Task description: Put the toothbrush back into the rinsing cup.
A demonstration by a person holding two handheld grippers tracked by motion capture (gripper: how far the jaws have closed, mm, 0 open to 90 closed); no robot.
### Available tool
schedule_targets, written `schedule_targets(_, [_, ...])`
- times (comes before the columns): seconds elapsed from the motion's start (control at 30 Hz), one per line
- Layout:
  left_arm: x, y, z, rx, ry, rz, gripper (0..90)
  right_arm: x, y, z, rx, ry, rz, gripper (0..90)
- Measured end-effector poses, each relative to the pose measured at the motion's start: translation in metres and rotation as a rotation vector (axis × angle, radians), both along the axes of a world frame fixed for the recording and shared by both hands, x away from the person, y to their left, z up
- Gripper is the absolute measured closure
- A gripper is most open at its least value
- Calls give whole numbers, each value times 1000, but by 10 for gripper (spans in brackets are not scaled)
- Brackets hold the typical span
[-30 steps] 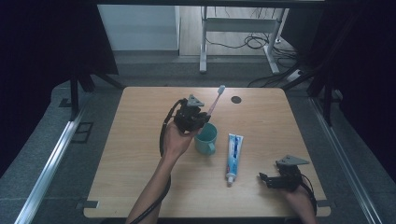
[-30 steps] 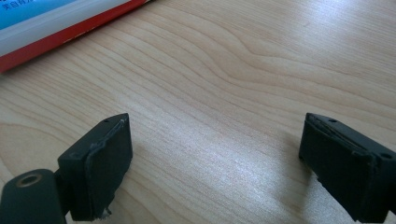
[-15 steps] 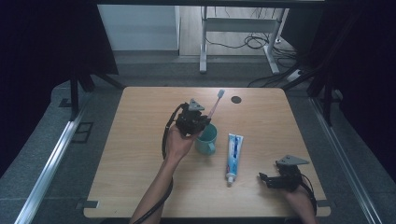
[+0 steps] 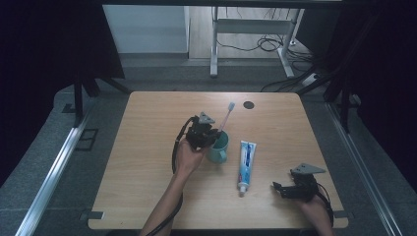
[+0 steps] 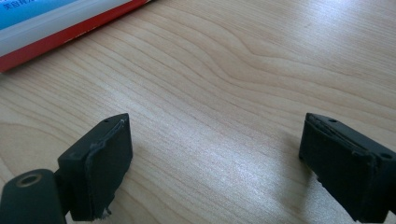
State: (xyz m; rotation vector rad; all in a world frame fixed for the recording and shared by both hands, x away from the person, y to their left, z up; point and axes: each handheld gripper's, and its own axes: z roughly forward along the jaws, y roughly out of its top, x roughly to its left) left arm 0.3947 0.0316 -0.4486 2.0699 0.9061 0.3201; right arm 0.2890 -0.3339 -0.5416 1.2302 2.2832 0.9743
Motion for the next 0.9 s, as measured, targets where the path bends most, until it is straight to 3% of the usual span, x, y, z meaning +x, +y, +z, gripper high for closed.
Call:
schedule_targets(0.2, [0,-3,-9,10,21,2,791,0,0,0,0,0,0,94])
schedule_targets(0.57, [0,-13,-19,89,41,-17,788,0,0,0,0,0,0,94])
schedule_targets(0.9, [2,-17,-25,124,71,-12,777,0,0,0,-1,0,0,94])
